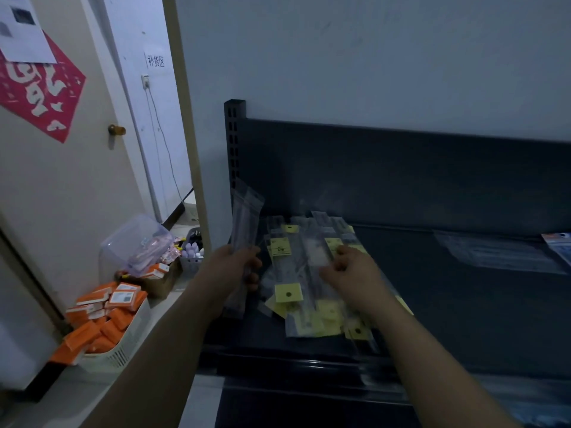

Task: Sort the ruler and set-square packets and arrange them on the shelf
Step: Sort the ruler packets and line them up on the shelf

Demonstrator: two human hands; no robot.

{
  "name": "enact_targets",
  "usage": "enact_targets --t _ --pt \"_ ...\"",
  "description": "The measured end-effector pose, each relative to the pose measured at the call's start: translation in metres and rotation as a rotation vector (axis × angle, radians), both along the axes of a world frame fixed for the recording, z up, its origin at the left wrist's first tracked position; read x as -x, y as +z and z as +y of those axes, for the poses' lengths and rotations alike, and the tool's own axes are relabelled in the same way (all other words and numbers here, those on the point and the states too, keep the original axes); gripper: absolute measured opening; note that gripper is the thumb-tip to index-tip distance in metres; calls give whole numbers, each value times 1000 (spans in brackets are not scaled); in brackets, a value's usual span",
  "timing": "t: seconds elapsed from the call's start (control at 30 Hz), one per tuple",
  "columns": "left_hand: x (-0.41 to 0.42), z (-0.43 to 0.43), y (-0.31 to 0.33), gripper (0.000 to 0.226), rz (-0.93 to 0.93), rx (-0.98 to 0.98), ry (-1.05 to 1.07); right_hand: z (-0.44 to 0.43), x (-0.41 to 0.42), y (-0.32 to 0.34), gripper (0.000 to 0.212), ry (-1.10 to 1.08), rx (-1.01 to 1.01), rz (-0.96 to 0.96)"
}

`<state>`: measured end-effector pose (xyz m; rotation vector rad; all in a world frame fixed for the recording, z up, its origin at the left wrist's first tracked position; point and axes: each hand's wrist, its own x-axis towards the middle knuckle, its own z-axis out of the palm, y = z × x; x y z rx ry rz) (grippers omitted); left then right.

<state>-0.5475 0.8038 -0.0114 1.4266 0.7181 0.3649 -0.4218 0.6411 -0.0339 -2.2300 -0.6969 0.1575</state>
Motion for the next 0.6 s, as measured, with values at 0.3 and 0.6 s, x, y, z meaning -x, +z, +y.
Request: enact_targets --t 0.3,0.6 --pt "-6 5 20 51 -135 448 -246 -42 -14 46 21 448 -109 262" --pt "-7 -27 23 39 64 313 -555 -39 -22 52 27 323 -200 186"
